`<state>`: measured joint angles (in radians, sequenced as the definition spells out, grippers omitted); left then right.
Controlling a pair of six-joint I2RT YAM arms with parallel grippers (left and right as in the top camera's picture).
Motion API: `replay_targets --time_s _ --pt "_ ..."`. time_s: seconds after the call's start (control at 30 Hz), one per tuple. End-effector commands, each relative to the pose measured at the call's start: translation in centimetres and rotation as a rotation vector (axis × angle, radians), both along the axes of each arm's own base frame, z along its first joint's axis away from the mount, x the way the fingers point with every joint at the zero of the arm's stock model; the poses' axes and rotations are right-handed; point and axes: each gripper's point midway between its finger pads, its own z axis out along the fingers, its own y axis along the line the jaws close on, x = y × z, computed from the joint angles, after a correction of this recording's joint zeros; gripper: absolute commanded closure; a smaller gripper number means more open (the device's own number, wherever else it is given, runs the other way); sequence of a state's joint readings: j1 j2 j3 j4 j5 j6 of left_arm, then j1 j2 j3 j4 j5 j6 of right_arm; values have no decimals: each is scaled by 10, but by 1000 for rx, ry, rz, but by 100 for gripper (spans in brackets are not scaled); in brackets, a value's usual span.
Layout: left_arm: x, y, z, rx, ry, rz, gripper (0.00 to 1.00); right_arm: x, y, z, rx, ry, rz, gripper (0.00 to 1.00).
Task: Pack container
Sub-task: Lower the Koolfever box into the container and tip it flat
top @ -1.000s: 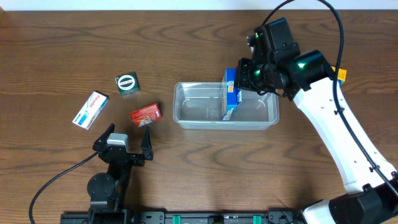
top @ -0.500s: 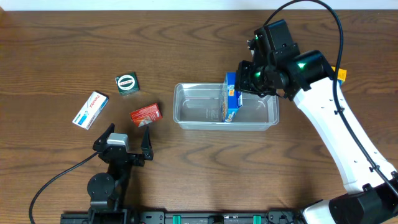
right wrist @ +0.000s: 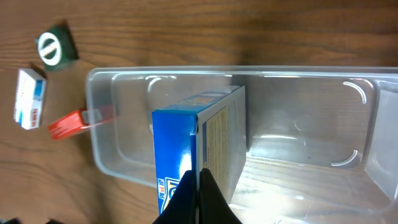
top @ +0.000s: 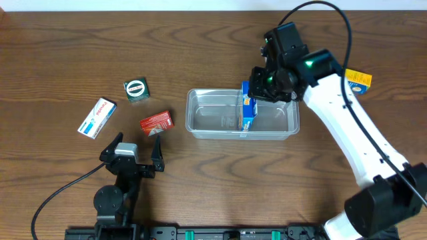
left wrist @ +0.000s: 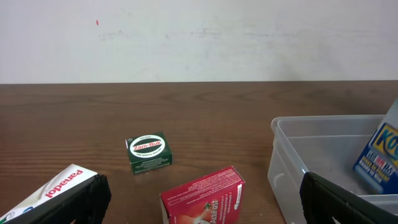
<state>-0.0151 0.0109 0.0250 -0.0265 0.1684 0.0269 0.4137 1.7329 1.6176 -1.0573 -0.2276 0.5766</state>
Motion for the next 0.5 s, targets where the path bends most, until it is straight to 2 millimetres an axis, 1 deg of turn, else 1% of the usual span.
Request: replay_targets --time_s 0.0,0.2,0.23,0.3,0.4,0.47 --pt "0 0 -16 7 43 0 2 -2 8 -3 -5 -3 30 99" --pt "0 0 -16 7 43 0 2 1 9 -7 -13 -13 49 99" --pt "0 0 -16 7 43 0 2 1 8 -7 -17 -13 49 93" --pt "0 0 -16 7 43 0 2 1 8 -7 -19 -14 56 77" --pt "0 0 -16 7 43 0 2 2 7 -7 -22 -22 68 69" --pt "0 0 -16 7 43 0 2 2 8 -6 -21 -25 68 69"
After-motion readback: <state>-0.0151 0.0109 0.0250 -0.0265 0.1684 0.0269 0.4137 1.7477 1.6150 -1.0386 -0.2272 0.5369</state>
